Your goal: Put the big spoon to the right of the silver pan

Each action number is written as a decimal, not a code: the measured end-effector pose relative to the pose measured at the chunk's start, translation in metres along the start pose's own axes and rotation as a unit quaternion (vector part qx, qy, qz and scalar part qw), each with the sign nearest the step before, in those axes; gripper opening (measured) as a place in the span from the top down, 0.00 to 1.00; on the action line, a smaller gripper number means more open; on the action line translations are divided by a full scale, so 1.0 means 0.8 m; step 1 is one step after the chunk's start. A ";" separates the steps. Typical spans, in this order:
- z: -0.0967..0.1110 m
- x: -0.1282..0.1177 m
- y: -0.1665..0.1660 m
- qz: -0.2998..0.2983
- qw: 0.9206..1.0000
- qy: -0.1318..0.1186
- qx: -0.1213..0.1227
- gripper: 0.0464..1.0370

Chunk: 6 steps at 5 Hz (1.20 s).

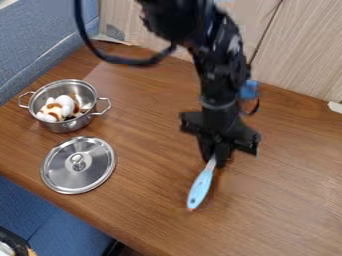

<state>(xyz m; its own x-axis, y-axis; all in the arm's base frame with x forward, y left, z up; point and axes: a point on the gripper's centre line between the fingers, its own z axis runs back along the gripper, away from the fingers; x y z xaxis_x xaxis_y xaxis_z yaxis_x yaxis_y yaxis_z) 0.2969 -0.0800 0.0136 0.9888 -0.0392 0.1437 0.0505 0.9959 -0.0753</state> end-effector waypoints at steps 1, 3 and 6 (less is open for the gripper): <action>-0.011 -0.002 0.001 -0.008 1.000 0.005 0.014 0.89; -0.011 -0.001 0.003 0.007 1.000 0.007 0.024 0.60; 0.041 0.013 0.006 0.011 0.999 -0.032 0.003 0.03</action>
<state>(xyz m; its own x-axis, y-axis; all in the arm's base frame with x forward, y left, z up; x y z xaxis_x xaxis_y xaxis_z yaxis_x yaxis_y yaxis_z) 0.3028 -0.0727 0.0467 0.9788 -0.0116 0.2045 0.0272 0.9969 -0.0737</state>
